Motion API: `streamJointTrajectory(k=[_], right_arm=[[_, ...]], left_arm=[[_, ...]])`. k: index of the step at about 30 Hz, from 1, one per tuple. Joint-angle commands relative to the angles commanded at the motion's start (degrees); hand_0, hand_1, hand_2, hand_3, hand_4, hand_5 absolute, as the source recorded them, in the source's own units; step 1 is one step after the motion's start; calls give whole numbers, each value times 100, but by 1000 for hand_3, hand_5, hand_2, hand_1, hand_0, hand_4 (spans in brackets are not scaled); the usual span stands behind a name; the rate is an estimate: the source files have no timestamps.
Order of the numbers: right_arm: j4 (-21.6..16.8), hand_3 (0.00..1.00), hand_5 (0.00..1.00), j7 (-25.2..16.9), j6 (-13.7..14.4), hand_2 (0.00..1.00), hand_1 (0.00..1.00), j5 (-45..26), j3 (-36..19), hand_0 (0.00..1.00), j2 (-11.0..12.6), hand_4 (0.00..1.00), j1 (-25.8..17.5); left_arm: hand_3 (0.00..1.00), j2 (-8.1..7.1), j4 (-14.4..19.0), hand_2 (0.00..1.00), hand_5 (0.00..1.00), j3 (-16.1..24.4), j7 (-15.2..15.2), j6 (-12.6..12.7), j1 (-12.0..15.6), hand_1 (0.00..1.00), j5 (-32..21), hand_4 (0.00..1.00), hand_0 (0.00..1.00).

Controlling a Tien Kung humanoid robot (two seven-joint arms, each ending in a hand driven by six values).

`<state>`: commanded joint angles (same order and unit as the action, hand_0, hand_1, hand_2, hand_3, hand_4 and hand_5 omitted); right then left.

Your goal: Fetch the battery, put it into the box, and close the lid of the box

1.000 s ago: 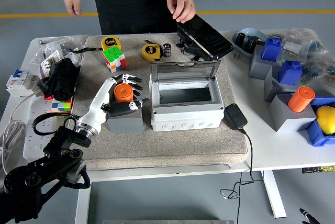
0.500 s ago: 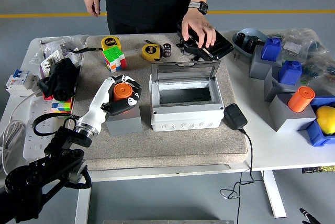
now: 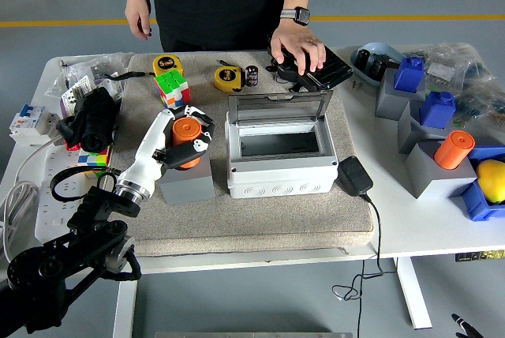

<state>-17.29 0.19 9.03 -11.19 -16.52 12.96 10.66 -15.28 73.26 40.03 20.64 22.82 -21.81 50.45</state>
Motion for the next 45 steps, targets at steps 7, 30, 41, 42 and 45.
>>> streamJointTrajectory(k=[7, 30, 41, 42, 45], right_arm=[[3, 575, 499, 2, 4, 660, 638, -11, 23, 582, 3, 936, -4], [-7, 574, 497, 5, 58, 661, 638, -46, 121, 582, 9, 936, -1], [-22, 574, 497, 1, 68, 660, 638, -83, 152, 582, 35, 935, 13], [-23, 574, 497, 0, 70, 660, 638, -87, 153, 582, 37, 935, 15], [-28, 574, 497, 1, 74, 660, 638, -85, 163, 582, 47, 935, 21]], left_arm=[[266, -98, 751, 297, 2, 172, -475, -80, -86, 249, 738, 170, 162], [241, 445, 720, 261, 2, -1395, -3534, -1385, -2085, 202, 3955, 34, 140], [275, 996, 90, 277, 2, -1758, -4106, -1679, -2762, 207, 4177, 134, 141], [275, 1036, 36, 277, 2, -1773, -4129, -1698, -2820, 207, 4160, 134, 141], [275, 1171, -158, 277, 2, -1812, -4183, -1731, -2984, 207, 4052, 134, 141]])
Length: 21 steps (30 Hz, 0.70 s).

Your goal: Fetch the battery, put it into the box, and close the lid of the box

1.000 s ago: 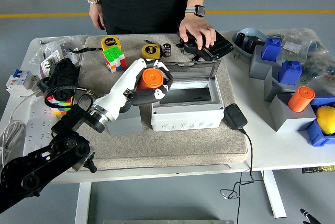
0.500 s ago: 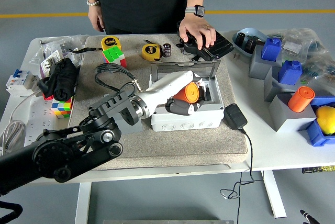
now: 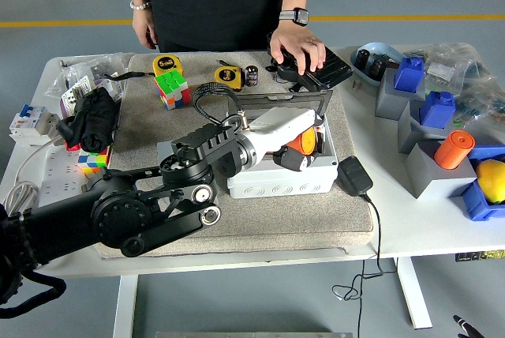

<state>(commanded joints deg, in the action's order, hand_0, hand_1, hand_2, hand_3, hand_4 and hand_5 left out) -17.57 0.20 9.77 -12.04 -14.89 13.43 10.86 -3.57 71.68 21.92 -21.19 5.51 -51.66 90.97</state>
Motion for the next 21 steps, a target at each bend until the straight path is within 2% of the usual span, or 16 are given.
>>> streamJointTrajectory(k=[6, 7, 12, 13, 19, 20, 21], right_arm=[[-5, 574, 497, 0, 7, 660, 637, -8, 44, 583, 14, 935, 18], [-5, 574, 497, 1, 8, 660, 638, -13, 56, 582, 14, 936, 20], [-10, 574, 497, -6, 9, 660, 638, -36, 69, 582, 18, 936, 12], [-9, 574, 497, -5, 10, 660, 638, -37, 74, 584, 17, 936, 13], [-10, 574, 497, -1, 14, 660, 638, -25, 79, 584, 19, 936, 25], [-10, 574, 497, 0, 15, 660, 638, -23, 80, 583, 19, 936, 27], [-10, 574, 497, 0, 17, 660, 638, -21, 81, 583, 18, 936, 28]], left_arm=[[286, 251, -446, 278, 2, -95, -97, -66, -281, 207, -129, 152, 142], [335, 282, -526, 296, 2, -110, -124, -95, -314, 222, -157, 293, 147], [335, 318, -677, 296, 2, -115, -124, -102, -332, 222, -277, 293, 147], [378, 325, -703, 321, 2, -114, -118, -96, -330, 254, -287, 449, 157], [378, 349, -766, 321, 2, -109, -58, -99, -341, 254, -336, 449, 157], [470, 353, -780, 414, 2, -112, -54, -108, -342, 368, -333, 630, 218], [470, 355, -789, 414, 2, -114, -55, -116, -342, 368, -323, 630, 218]])
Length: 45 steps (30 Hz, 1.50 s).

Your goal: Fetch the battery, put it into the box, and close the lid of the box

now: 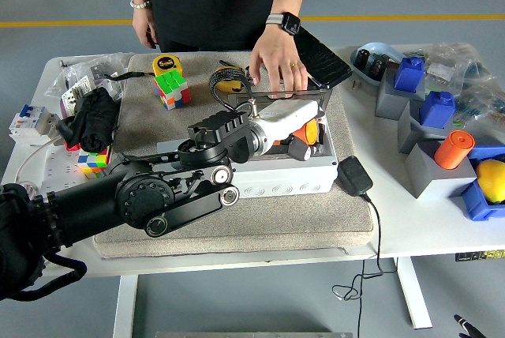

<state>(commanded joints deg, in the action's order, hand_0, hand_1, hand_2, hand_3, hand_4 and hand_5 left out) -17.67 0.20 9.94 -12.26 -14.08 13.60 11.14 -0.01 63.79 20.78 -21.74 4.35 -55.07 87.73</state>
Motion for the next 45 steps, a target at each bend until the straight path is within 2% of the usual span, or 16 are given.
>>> streamJointTrajectory(k=[3, 4, 10, 11, 15, 16, 22, 23, 30, 33, 35, 41, 45], right_arm=[[-3, 574, 497, -4, 4, 660, 638, 10, -12, 583, -1, 936, 2], [-2, 574, 497, -4, 2, 660, 638, 3, -8, 583, -2, 936, 1], [-4, 574, 497, -6, 5, 660, 638, 1, -7, 583, -2, 936, 3], [-4, 574, 496, -7, 5, 660, 638, 0, -5, 581, -3, 936, 3], [-5, 574, 496, -9, 1, 660, 638, -4, -2, 581, -1, 936, -1], [-5, 574, 497, -9, 1, 660, 638, -4, -1, 584, -1, 936, -2], [-4, 574, 497, -8, 1, 660, 638, -8, 4, 584, -1, 936, 9], [-3, 573, 496, -7, 2, 660, 638, -11, 6, 583, -2, 936, 10], [-6, 573, 496, -9, 3, 660, 638, -6, -1, 582, -2, 936, 10], [-7, 573, 496, -13, -1, 660, 638, -6, -12, 582, -1, 936, 9], [-6, 573, 496, -13, -3, 660, 638, -2, -18, 582, -1, 937, 7], [-5, 574, 496, -15, -2, 660, 637, 7, -29, 583, -4, 937, -1], [-3, 574, 496, -15, 3, 660, 637, 20, -45, 583, -9, 937, -6]], left_arm=[[470, -3, -33, 414, 2, -7, 22, -19, 9, 368, 2, 630, 218], [584, -5, -38, 523, 2, -10, 29, -25, 12, 510, 7, 846, 359], [584, -4, -63, 523, 2, 29, 60, -50, 14, 510, -2, 846, 359], [559, -4, -64, 540, 212, 29, 55, -58, 14, 521, 6, 998, 326], [559, -10, -72, 540, 212, 29, 59, -61, 17, 521, -8, 998, 326], [554, -12, -69, 534, 261, 32, 60, -58, 16, 525, -14, 998, 324], [554, -22, -25, 534, 261, 97, 106, 15, 10, 525, 1, 998, 324], [549, -22, -19, 527, 299, 111, 120, 44, 8, 527, -1, 998, 320], [547, -48, 82, 525, 313, 229, 151, 72, 34, 527, -10, 998, 314], [547, -74, 251, 525, 313, 379, 170, 80, 82, 527, -14, 998, 314], [544, -96, 374, 523, 346, 483, 182, 82, 115, 531, -18, 998, 315], [543, -240, 932, 523, 368, 880, 124, 13, 275, 538, 3, 998, 327], [543, -326, 1131, 523, 368, 1057, 126, -2, 377, 538, 0, 998, 327]])
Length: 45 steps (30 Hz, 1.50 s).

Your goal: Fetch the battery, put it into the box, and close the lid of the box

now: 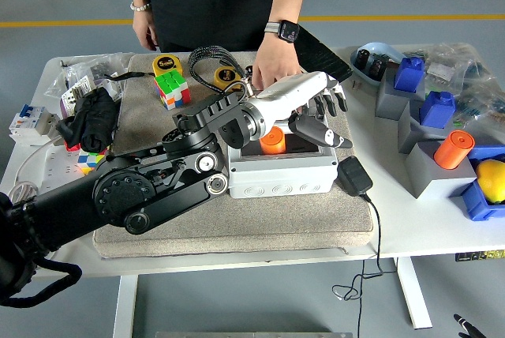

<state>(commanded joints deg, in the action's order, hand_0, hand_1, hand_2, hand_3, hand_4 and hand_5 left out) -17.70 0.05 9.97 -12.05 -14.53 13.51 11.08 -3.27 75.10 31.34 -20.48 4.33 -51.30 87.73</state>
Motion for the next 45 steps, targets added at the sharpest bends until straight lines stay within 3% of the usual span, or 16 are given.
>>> streamJointTrajectory(k=[7, 8, 10, 13, 14, 19, 20, 24, 25, 31, 32, 36, 37, 43, 45], right_arm=[[-2, 573, 496, -6, -11, 660, 637, -1, -18, 583, -11, 937, -5], [-3, 574, 496, -7, -12, 660, 637, -5, -19, 583, -11, 937, -5], [-3, 574, 496, -5, -17, 660, 637, -18, -5, 583, -10, 937, -5], [-5, 574, 496, -2, -11, 660, 637, 0, -2, 583, -10, 937, 3], [-6, 574, 496, -3, -10, 660, 637, 0, -3, 583, -11, 937, 5], [-9, 574, 496, -6, -9, 660, 637, -18, 7, 583, -11, 937, 4], [-8, 574, 496, -5, -7, 660, 637, -13, 11, 585, -12, 937, 8], [-11, 574, 496, -6, -7, 660, 637, -4, -1, 585, -12, 937, 16], [-14, 574, 496, -8, -9, 660, 637, -7, -10, 583, -11, 937, 15], [-14, 573, 496, -9, -10, 660, 639, 17, -33, 583, -9, 937, 9], [-14, 573, 496, -9, -9, 660, 639, 24, -33, 583, -8, 937, 8], [-17, 573, 496, -14, -12, 660, 639, 10, -46, 583, -9, 937, -9], [-15, 573, 496, -15, -12, 660, 637, 7, -49, 584, -12, 937, -13], [-14, 573, 496, -9, -10, 660, 637, 21, -42, 584, -13, 937, -16], [-15, 574, 496, -11, -14, 660, 638, 5, -41, 583, -12, 937, -14]], left_arm=[[543, -159, 240, 530, 378, 516, 543, 508, 190, 550, -129, 998, 346], [593, -167, 226, 611, 412, 561, 630, 573, 190, 688, -141, 998, 695], [593, -174, 119, 611, 412, 662, 781, 666, 160, 688, -162, 998, 695], [593, -155, -170, 611, 412, 726, 768, 622, 94, 688, -77, 998, 695], [722, -152, -239, 751, 523, 725, 756, 602, 79, 803, -53, 998, 827], [722, -113, -698, 751, 523, 552, 613, 415, -3, 803, -73, 998, 827], [741, -102, -764, 768, 568, 518, 579, 381, -11, 812, -73, 998, 834], [741, -88, -897, 768, 568, 349, 298, 120, -1, 812, -51, 998, 834], [712, -95, -879, 719, 601, 311, 177, 13, 12, 742, -35, 998, 729], [712, -179, -543, 719, 601, 261, -259, -351, 94, 742, -77, 998, 729], [601, -191, -498, 623, 625, 260, -314, -398, 111, 625, -66, 998, 446], [601, -244, -254, 623, 625, 279, -369, -422, 204, 625, -68, 998, 446], [572, -257, -162, 564, 642, 286, -375, -414, 231, 575, -69, 998, 342], [572, -262, 97, 564, 642, 225, -537, -506, 310, 575, -106, 998, 342], [572, -260, 180, 531, 641, 157, -613, -574, 335, 559, -185, 998, 297]])
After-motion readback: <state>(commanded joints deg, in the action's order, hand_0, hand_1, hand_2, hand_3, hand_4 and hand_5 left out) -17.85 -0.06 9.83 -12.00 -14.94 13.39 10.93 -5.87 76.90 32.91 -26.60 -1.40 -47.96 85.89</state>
